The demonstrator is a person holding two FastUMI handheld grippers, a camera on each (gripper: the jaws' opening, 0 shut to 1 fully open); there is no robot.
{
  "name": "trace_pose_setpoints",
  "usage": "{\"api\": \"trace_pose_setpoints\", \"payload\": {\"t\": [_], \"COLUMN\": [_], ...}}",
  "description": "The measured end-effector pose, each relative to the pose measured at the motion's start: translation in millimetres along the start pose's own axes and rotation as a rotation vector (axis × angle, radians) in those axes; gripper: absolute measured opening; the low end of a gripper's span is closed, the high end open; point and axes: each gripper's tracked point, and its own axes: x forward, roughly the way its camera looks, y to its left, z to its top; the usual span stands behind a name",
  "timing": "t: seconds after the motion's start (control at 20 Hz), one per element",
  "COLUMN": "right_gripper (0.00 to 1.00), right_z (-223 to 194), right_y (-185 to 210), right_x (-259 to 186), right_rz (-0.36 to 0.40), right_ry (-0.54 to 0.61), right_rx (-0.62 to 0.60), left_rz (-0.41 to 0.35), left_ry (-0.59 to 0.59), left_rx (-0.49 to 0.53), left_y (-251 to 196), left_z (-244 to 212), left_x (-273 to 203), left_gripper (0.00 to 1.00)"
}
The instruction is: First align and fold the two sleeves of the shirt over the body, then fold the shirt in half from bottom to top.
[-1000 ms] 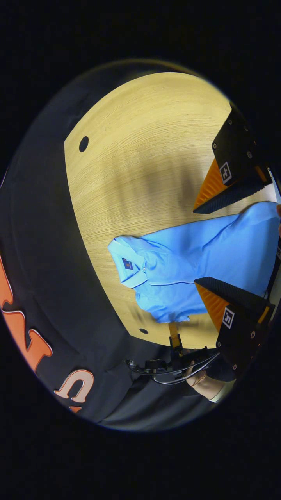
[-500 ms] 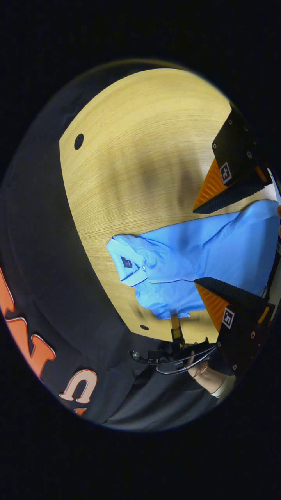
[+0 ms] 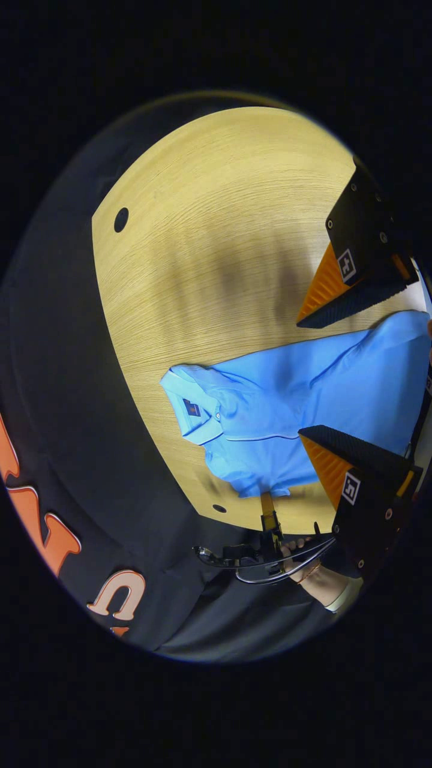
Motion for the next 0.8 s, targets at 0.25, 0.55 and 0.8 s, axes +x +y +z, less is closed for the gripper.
{"api": "trace_pose_setpoints", "payload": {"t": [0.25,0.55,0.8], "right_gripper": [0.99,0.98,0.99], "right_z": [2,-3,-7], "right_y": [-4,-16,-37], "right_x": [-8,-15,-28], "right_rz": [-0.013,-0.025,-0.041], "right_ry": [-0.025,-0.039,-0.054], "right_rx": [-0.014,-0.003,0.024], "left_rz": [-0.045,-0.180,-0.249], "left_ry": [-0.087,-0.148,-0.150], "left_rx": [0.057,0.106,0.154], "left_y": [-20,-87,-146], "left_z": [17,27,26], "left_x": [-46,-104,-119], "left_gripper": [0.08,0.08,0.08]}}
